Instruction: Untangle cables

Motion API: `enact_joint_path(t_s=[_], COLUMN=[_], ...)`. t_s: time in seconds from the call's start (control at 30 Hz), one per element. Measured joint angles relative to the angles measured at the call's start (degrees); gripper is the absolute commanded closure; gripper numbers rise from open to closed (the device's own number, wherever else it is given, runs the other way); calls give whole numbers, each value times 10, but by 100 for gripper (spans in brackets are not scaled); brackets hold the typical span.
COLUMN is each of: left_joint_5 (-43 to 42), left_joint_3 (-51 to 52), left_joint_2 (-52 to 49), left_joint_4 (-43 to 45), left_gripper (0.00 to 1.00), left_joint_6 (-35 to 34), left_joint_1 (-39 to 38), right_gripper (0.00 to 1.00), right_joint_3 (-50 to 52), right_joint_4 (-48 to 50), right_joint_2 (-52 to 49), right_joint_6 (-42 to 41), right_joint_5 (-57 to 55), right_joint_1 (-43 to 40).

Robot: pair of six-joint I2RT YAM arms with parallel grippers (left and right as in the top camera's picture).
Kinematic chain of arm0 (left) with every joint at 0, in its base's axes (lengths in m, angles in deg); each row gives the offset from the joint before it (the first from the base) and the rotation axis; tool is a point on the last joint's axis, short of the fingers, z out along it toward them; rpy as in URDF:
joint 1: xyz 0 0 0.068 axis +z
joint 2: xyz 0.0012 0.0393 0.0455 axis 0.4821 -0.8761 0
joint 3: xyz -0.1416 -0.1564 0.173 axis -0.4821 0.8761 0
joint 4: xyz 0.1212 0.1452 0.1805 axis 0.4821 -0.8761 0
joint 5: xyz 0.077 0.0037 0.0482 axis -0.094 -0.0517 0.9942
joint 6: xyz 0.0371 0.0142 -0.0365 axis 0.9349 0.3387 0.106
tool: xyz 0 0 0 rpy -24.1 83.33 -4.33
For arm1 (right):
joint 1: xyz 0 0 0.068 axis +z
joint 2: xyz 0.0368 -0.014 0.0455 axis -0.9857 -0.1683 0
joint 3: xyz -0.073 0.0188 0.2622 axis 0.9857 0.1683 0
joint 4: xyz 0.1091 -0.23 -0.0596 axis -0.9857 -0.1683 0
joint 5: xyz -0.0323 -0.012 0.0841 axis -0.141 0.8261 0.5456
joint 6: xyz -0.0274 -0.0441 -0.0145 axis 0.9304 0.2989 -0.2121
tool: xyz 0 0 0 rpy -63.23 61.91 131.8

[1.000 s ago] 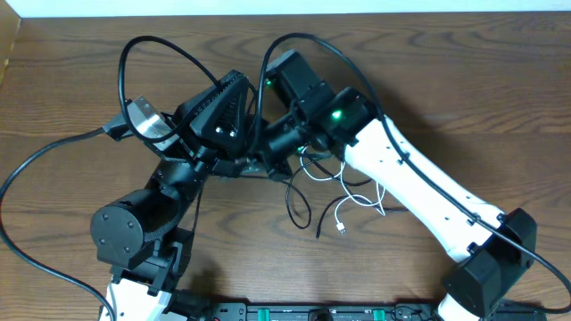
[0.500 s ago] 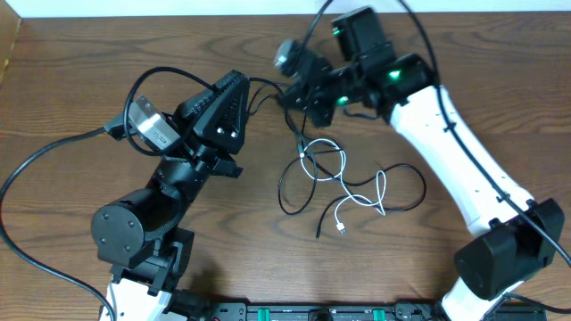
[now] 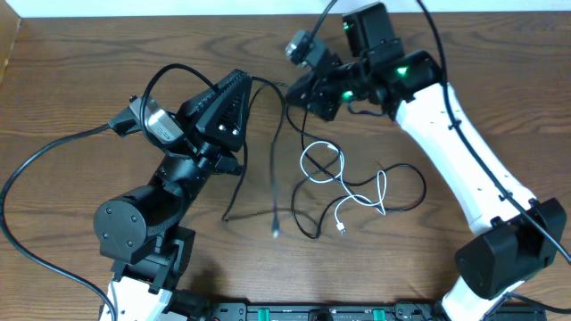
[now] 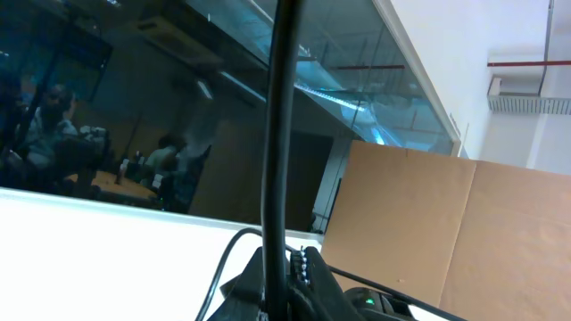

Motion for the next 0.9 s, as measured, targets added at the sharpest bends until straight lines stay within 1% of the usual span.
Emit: enact_joint_path(t_s=[0.03, 0.1, 0.13, 0.17, 0.3, 0.37, 0.43, 0.57, 0.67, 0.9], left_joint_5=[0, 0, 0, 0, 0, 0, 0, 0, 0, 0], left_joint_3=[0, 0, 0, 0, 0, 0, 0, 0, 0, 0], left_joint_2=[0, 0, 0, 0, 0, 0, 0, 0, 0, 0], left_joint_4=[0, 0, 0, 0, 0, 1, 0, 3, 6, 6], left_gripper=[92, 93, 93, 93, 93, 93, 92, 93, 93, 92], left_joint_6=[0, 0, 0, 0, 0, 0, 0, 0, 0, 0], left_joint_1=[0, 0, 0, 0, 0, 0, 0, 0, 0, 0], right_gripper=[1, 1, 1, 1, 1, 1, 1, 1, 1, 1], right_joint_3=[0, 0, 0, 0, 1, 1, 1, 2, 28, 166], right_joint_4=[-7, -28, -59, -66, -223, -257, -272, -275, -250, -151], right_joint_2=[0, 0, 0, 0, 0, 0, 0, 0, 0, -2], right_joint_6=[2, 17, 45, 52, 211, 273, 306, 348, 364, 373], right_joint_5=[-1, -2, -3, -2, -6, -5, -5, -4, -3, 1], right_joint_1=[7, 15, 21, 22, 43, 49, 52, 62, 76, 88])
